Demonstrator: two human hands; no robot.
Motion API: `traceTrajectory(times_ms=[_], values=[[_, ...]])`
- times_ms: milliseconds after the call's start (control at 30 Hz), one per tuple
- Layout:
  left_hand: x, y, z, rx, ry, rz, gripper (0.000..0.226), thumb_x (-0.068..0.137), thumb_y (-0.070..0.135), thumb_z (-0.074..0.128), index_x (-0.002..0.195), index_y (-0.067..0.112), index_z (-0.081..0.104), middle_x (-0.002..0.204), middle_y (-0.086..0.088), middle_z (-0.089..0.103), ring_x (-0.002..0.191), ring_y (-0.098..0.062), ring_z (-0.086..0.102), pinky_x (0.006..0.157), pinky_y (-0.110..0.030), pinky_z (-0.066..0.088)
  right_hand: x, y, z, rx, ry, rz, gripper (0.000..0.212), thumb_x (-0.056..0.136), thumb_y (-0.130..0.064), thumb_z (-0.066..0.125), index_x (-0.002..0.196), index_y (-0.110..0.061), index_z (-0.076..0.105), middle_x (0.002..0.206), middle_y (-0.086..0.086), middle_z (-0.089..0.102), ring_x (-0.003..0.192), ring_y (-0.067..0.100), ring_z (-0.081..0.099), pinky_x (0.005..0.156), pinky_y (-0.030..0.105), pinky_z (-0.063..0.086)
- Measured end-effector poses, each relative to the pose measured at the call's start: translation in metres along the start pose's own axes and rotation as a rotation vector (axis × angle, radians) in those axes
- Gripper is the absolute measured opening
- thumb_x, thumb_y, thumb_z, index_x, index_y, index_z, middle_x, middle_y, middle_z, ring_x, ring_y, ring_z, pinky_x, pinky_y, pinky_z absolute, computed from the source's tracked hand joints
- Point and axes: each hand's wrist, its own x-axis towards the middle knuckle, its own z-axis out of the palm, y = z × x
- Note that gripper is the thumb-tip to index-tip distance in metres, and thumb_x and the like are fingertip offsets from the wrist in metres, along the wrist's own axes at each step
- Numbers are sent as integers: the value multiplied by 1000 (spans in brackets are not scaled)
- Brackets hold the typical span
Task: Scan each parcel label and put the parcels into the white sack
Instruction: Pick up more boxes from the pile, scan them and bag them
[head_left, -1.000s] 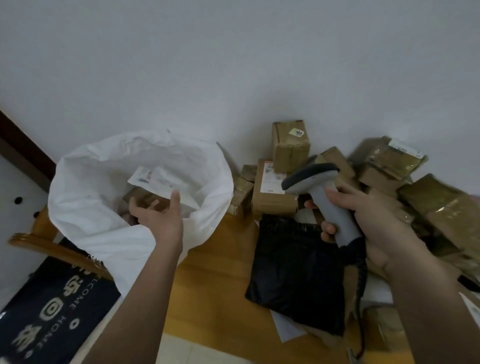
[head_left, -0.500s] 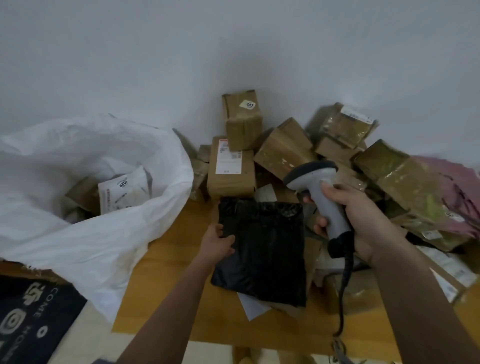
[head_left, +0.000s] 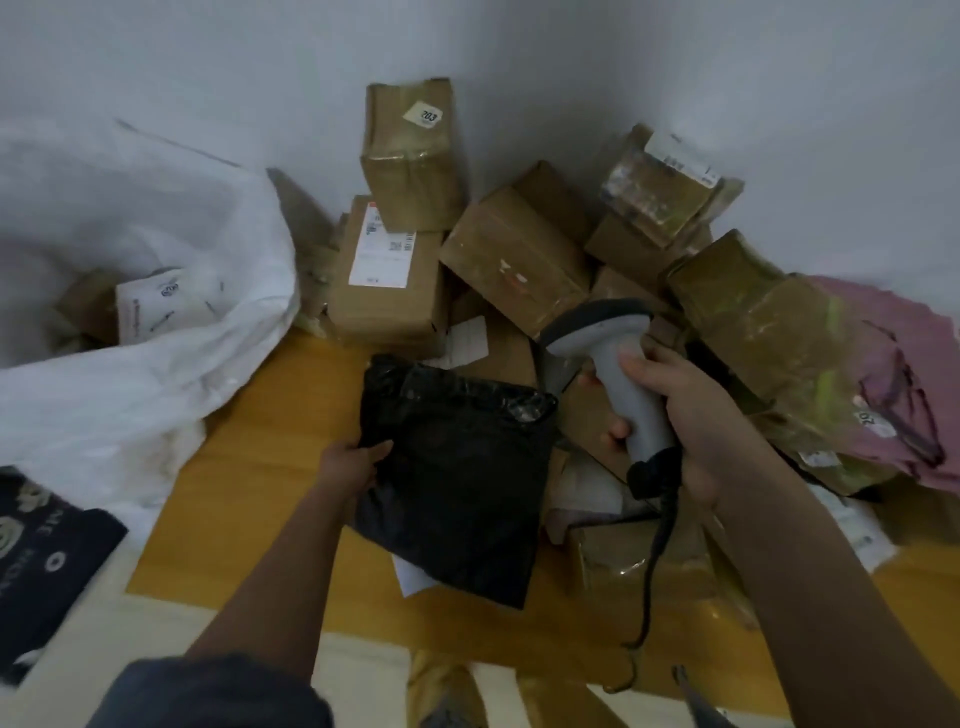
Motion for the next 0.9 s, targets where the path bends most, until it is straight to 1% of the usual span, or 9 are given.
traceTrajectory(times_ms=[200,300,367,500,600,700,767,800,900], values=[[-52,27,-32,-192,-130,138,19,98,3,51,114,12,57,105,-7,65,84,-24,67,68,-24,60,7,-15,11,9,-79,8,30,97,-19,58,125,-11,48,98,11,62,44,14,45,42,25,46],[-85,55,-53,-203,-191,282,31,98,1,49,127,10,57,118,-10,68,101,-35,69,92,-42,55,8,-19,19,-18,-50,-30,44,92,-18,67,129,-12,44,103,12,63,43,10,49,46,26,49],[-100,72,-66,-226,-216,346,35,96,-7,46,128,3,57,123,-13,67,109,-35,66,100,-46,48,5,-21,26,-10,-23,-45,48,90,-19,69,128,-16,41,101,13,60,44,9,51,46,26,50],[-132,106,-79,-220,-213,446,31,84,-18,43,105,-8,62,104,-17,72,102,-34,68,91,-33,56,-4,-30,39,-5,32,-58,64,89,-30,71,136,-28,28,96,11,54,55,14,51,48,27,51],[-145,123,-85,-207,-270,536,39,73,2,52,108,-8,64,106,-23,65,102,-35,61,97,-37,49,-10,-33,45,19,12,-65,63,87,-30,73,133,-26,30,96,11,53,56,15,51,49,28,51],[-151,134,-89,-321,-338,545,36,76,15,50,102,-6,63,106,-22,63,99,-31,61,96,-37,50,-13,-33,46,4,0,-101,60,85,-11,74,124,-25,31,99,15,54,58,16,52,53,30,51],[-152,139,-88,-349,-287,578,22,91,19,52,91,-1,61,94,-16,66,95,-27,60,92,-37,50,-14,-33,45,-44,12,-136,66,83,1,72,126,-27,30,97,16,55,60,18,53,55,33,51],[-153,141,-87,-284,-226,619,28,96,24,54,88,-2,63,89,-16,67,93,-27,61,92,-38,50,-15,-33,44,-73,17,-159,70,83,5,71,129,-26,29,94,16,56,60,19,54,56,34,51],[-156,144,-81,19,1,791,16,82,17,74,74,5,67,86,-9,70,89,-23,65,83,-35,56,-19,-34,40,-119,22,-206,72,83,6,70,133,-24,28,82,16,56,56,20,53,58,38,51]])
